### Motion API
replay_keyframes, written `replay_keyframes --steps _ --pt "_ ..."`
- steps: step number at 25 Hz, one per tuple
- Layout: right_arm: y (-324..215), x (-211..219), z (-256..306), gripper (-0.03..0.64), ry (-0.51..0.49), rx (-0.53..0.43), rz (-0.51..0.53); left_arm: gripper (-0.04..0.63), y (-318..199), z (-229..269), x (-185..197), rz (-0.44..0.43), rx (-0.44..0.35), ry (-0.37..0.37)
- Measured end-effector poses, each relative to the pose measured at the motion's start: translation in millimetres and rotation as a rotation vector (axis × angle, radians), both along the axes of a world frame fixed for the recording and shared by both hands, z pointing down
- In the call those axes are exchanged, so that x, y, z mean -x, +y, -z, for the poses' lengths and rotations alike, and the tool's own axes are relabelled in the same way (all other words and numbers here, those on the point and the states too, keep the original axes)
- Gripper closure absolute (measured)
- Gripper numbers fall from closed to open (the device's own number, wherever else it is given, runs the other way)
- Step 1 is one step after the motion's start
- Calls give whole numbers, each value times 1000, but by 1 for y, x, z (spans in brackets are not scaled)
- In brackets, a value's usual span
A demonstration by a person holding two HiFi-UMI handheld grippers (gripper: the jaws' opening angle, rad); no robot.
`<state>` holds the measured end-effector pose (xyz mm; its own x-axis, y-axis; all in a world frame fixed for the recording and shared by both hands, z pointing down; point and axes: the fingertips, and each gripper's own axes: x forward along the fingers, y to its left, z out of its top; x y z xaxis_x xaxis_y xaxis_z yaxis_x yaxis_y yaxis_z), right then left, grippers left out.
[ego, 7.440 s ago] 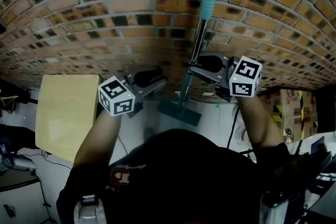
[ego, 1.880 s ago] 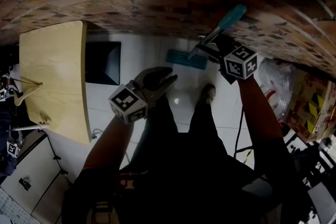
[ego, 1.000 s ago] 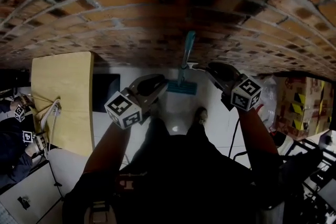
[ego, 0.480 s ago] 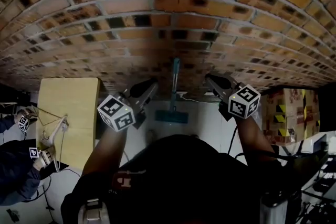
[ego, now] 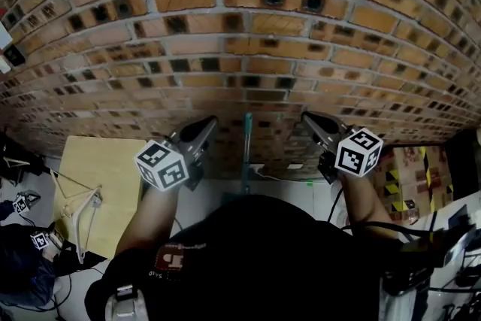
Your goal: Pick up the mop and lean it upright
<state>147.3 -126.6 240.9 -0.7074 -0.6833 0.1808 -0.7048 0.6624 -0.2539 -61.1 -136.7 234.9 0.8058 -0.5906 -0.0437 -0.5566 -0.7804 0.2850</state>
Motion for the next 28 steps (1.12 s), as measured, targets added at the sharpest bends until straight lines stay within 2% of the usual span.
replay_keyframes --steps 8,28 --pt "6 -7 16 605 35 -39 1 594 3 20 -6 -14 -42 2" --pt "3 2 14 604 62 -48 46 594 2 17 -11 -27 -24 -8"
